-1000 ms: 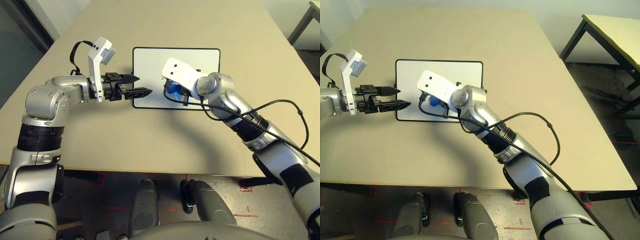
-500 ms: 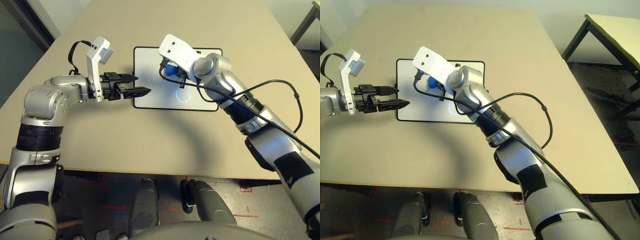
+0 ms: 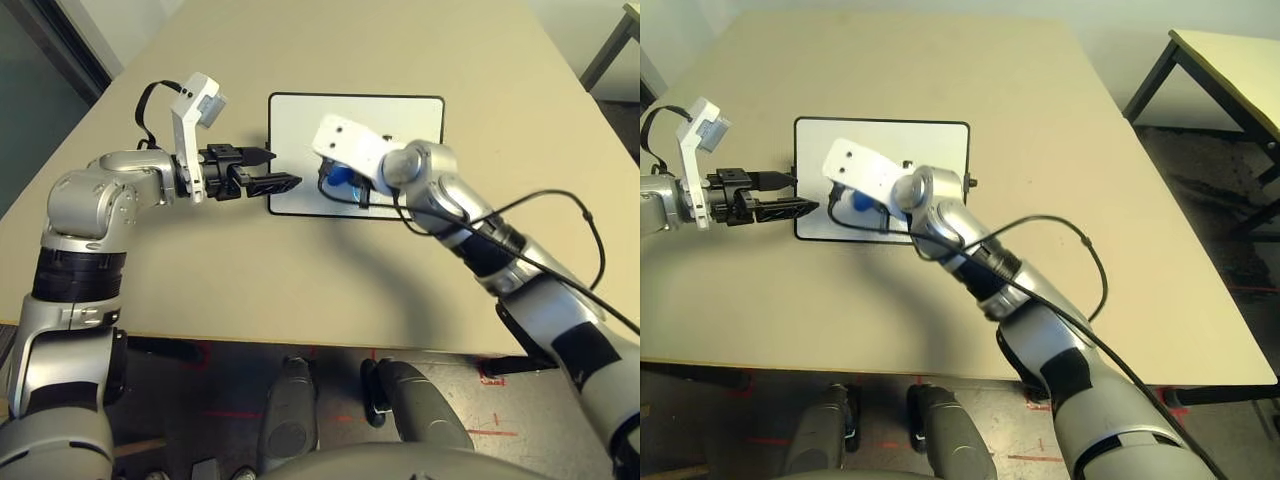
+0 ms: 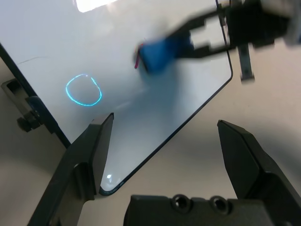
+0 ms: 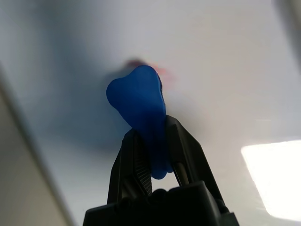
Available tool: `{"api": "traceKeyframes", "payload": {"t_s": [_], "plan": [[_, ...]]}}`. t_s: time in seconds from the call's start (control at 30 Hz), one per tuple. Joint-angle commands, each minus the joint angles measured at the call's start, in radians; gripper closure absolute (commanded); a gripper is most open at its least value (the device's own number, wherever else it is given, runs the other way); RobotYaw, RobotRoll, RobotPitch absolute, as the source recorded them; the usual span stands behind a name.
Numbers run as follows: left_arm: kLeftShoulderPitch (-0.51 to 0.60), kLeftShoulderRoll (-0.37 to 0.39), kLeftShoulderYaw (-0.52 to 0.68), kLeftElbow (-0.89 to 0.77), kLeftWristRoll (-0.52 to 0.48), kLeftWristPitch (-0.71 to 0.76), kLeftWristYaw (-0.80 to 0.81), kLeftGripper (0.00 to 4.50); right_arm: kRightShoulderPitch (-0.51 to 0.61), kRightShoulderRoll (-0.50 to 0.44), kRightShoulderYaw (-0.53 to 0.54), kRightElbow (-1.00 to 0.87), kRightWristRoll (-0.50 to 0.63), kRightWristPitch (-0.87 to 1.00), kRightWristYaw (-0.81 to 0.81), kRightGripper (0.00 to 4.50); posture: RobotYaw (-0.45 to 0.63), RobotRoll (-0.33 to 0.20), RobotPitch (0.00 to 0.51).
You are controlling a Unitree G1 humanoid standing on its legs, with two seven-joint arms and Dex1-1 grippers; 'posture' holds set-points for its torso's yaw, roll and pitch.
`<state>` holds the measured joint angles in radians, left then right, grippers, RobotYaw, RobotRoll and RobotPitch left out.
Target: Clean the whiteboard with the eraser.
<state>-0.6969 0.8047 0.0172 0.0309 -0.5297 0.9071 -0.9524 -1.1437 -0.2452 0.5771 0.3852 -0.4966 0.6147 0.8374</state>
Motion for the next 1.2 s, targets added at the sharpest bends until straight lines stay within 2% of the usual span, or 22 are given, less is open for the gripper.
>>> {"api": "traceKeyframes", "payload": {"t_s": [0.03, 0.33, 0.47, 0.6, 0.7, 1.03, 1.2], "plan": [[0.005, -0.005, -0.006, -0.008, 0.004, 0.007, 0.0, 0.0, -0.004, 0.011, -0.019, 0.046, 0.008, 0.0, -0.021, 3.88, 0.03, 0.0, 0.163], [0.009, -0.001, -0.004, -0.014, 0.002, 0.013, -0.001, 0.0, 0.155, -0.016, 0.072, -0.157, -0.027, 0.049, 0.064, 3.88, 0.03, 0.0, 0.166], [0.009, -0.001, -0.004, -0.014, 0.002, 0.014, -0.002, 0.0, 0.128, -0.01, 0.056, -0.13, -0.031, 0.042, 0.061, 3.88, 0.03, 0.0, 0.166], [0.009, -0.002, -0.005, -0.013, 0.003, 0.014, -0.002, 0.0, 0.02, 0.023, 0.004, -0.006, -0.013, 0.011, 0.015, 3.88, 0.03, 0.0, 0.164], [0.007, -0.005, -0.005, -0.014, 0.002, 0.016, -0.001, 0.0, -0.005, 0.037, -0.005, 0.036, -0.004, 0.0, 0.0, 3.88, 0.03, 0.0, 0.163], [0.016, -0.006, -0.003, -0.024, -0.001, 0.024, 0.002, 0.0, -0.017, 0.043, -0.025, 0.094, -0.003, -0.018, -0.021, 3.88, 0.04, 0.0, 0.16], [0.012, -0.011, -0.004, -0.024, 0.0, 0.024, 0.004, 0.0, 0.079, 0.041, 0.029, 0.005, -0.016, 0.013, 0.01, 3.88, 0.04, 0.0, 0.159]]}}
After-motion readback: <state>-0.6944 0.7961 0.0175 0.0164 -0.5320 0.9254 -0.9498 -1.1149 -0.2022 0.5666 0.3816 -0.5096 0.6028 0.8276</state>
